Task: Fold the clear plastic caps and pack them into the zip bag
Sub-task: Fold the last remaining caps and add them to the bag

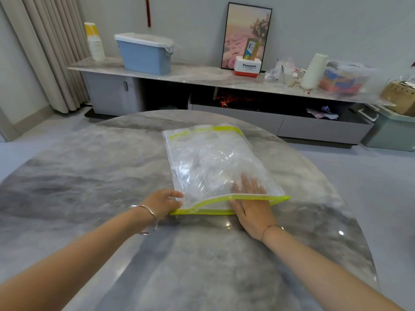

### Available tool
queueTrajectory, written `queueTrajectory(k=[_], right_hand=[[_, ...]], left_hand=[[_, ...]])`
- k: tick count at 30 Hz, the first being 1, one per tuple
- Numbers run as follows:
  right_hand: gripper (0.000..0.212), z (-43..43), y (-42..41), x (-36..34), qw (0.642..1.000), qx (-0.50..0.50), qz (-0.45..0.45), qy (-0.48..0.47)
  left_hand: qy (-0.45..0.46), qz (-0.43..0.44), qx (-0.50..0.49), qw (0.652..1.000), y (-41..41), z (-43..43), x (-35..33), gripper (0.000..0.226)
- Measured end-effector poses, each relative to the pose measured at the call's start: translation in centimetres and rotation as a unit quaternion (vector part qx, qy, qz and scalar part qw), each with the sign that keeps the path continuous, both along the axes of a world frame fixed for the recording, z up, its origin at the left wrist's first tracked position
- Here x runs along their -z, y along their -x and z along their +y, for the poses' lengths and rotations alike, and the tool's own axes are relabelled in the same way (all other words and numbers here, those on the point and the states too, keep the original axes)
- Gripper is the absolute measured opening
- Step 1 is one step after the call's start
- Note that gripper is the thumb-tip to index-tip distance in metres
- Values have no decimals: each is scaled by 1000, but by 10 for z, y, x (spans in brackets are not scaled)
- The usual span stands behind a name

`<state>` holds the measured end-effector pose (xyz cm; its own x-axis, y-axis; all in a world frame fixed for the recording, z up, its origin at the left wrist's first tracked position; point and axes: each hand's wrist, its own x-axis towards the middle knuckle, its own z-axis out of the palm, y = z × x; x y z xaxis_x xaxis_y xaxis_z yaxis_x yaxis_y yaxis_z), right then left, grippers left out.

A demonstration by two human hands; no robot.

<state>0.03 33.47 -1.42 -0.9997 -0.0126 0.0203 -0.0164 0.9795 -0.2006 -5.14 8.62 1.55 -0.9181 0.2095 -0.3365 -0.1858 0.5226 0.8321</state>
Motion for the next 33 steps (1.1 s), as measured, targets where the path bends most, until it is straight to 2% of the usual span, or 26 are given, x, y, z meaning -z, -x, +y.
queueTrajectory(k=[1,4,9,12,15,17,18,20,22,24,25,27,29,31,32,33], right_hand=[[85,-3,-15,1,1000,-28,4,10],[61,-10,-55,0,998,-65,12,1],[53,-28,-117,-11,989,-149,-5,-25],[58,-30,-138,-30,980,-188,-6,-65],[62,-28,-165,-49,965,-242,-56,-84],[51,-25,-182,-53,952,-278,13,-126],[41,-21,-190,-50,951,-283,50,-112],[20,-13,-203,-51,963,-242,115,-12],[5,-9,-205,-63,979,-120,144,84],[8,0,-197,-65,970,32,146,191],[10,5,-192,-64,954,113,120,249],[13,11,-185,-60,900,244,44,359],[24,7,-180,-55,837,312,-54,447],[30,1,-180,-52,799,325,-96,496],[30,-1,-179,-52,788,322,-100,515],[30,-3,-178,-51,780,317,-100,529]], left_hand=[[3,-11,6,1000,-6,-12,-4,19],[27,-24,34,999,-23,-41,-13,19],[54,-27,46,997,-59,-71,-12,20],[30,-19,-13,999,-78,-81,-9,18],[-1,-26,-86,996,-95,-87,-9,15],[-41,-63,-119,990,-105,-93,-9,15],[-55,-68,-142,986,-110,-95,-8,16],[-18,-2,-195,981,-117,-95,-9,18],[1,128,-240,962,-128,-86,-19,13],[-62,196,-228,952,-147,-66,-31,5],[-95,196,-217,952,-158,-54,-36,4],[-127,156,-164,966,-178,-30,-36,17],[-154,25,-79,985,-192,-5,-33,30],[-184,-179,-31,966,-204,20,-33,31],[-197,-252,-24,947,-209,30,-33,30],[-208,-289,-24,934,-209,40,-29,28]])
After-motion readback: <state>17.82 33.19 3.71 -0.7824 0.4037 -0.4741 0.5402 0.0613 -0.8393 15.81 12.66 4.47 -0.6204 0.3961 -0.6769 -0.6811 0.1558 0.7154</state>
